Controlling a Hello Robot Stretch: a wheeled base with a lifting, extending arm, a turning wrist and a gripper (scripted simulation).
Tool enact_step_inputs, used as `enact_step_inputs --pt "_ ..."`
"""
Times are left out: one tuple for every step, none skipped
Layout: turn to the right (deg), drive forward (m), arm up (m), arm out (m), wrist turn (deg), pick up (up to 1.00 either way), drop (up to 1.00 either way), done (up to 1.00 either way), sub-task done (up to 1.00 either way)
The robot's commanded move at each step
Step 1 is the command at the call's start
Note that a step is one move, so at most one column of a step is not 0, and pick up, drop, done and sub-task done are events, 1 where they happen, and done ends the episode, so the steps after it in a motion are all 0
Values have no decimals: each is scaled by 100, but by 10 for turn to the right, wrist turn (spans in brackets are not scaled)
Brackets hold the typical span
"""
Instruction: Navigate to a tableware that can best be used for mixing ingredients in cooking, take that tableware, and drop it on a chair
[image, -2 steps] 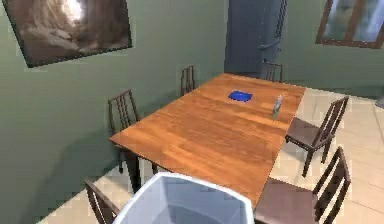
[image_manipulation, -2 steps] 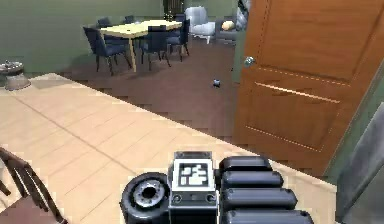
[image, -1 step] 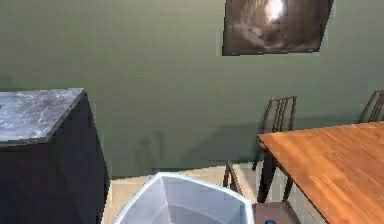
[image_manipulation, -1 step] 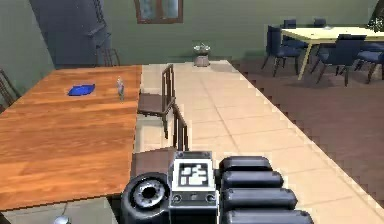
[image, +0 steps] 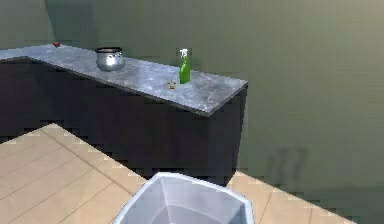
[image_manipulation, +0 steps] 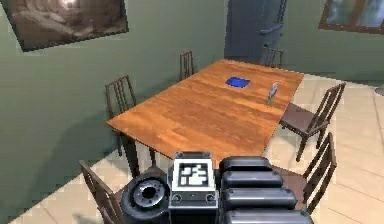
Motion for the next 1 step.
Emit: enact_step_inputs --pt "-180 0 0 0 0 0 0 0 0"
